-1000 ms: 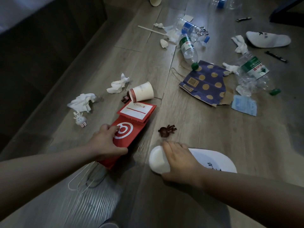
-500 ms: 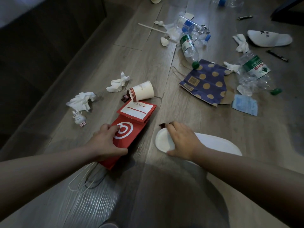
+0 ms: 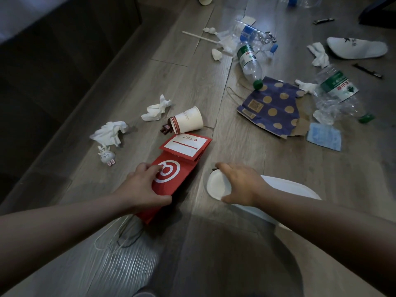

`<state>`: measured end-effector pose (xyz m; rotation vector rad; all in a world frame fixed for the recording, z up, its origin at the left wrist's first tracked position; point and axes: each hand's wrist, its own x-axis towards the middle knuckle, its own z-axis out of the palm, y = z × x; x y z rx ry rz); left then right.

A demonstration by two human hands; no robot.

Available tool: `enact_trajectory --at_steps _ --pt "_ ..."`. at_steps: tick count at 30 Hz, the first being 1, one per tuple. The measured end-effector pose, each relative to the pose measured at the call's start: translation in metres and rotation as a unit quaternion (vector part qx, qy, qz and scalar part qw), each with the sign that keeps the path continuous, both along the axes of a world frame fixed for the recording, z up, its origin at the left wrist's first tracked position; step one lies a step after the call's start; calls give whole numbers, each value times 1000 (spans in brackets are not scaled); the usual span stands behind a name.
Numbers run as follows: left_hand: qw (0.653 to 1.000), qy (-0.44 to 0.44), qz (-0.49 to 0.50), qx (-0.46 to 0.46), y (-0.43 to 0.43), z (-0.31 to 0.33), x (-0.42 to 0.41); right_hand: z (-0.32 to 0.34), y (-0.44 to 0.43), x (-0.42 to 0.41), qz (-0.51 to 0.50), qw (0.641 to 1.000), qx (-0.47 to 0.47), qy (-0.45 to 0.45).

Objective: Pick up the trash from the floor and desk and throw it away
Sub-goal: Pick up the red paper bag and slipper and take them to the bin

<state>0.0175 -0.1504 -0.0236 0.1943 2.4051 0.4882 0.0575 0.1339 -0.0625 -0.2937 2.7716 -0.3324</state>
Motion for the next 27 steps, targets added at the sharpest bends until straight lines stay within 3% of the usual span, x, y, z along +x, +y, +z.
enact_trajectory --at_steps 4,12,17,21,27 --pt "1000 9 1 21 11 6 5 13 3 2 -29 999 1 18" --pt "995 23 13 99 50 18 4 53 45 20 -200 961 -190 -11" --pt "987 31 33 155 90 31 -12 72 80 25 -321 898 -302 -6" --pt "981 45 76 171 123 60 -13 98 100 31 -430 825 -368 -1" --pt "970 37 141 195 154 152 2 180 106 74 -561 713 -420 11"
